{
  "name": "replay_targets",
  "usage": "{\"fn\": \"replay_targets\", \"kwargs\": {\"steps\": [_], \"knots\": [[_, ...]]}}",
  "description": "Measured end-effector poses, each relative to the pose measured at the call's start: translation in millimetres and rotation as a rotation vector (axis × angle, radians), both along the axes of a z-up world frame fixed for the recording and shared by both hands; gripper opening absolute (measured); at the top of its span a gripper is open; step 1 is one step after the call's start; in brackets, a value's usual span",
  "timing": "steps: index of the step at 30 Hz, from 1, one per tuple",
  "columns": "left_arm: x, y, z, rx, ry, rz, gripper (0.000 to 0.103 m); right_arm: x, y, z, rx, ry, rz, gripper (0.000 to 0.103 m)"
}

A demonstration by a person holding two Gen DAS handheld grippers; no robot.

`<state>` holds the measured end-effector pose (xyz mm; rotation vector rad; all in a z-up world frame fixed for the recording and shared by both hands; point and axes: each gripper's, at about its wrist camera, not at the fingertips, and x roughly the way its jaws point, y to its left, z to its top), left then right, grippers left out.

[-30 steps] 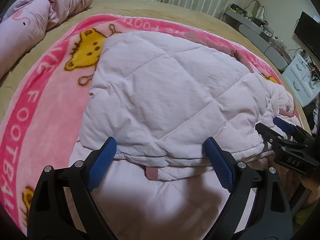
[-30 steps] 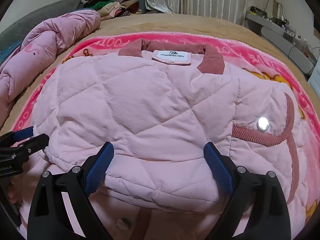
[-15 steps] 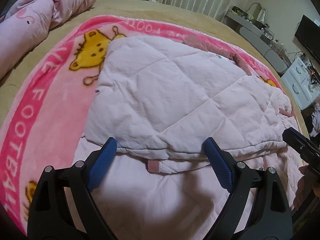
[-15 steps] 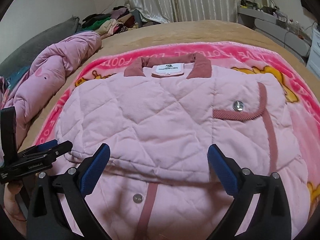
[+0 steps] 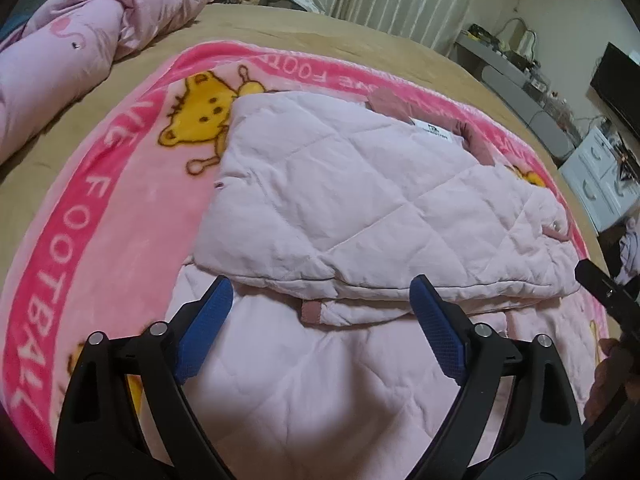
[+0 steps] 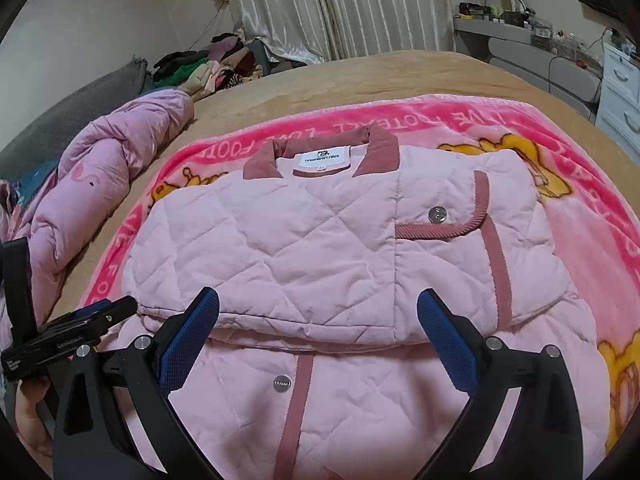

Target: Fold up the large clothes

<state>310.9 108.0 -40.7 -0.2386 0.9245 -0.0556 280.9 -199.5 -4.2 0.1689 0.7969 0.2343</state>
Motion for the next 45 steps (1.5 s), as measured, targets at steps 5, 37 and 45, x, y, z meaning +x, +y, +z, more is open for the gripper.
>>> {"fn": "replay_targets", "kwargs": {"steps": [5, 37, 45], "knots": [[-7.6, 1.3, 8.9, 0.001, -0.001, 0.013, 0.094, -4.5, 3.2, 1.4, -0.005, 0.003, 0.007, 0.099], [-64.8, -13.4, 79.0, 0.074, -0.103, -0.034, 0.094, -54.8, -8.4, 55.5, 0.014, -0.105, 0.023, 0.099], [-77.8, -13.3, 97.1, 0.100, -0.155, -0.021, 0.094, -72.1, -15.2, 69.3, 0.013, -0.136, 0.026, 0.099]]}}
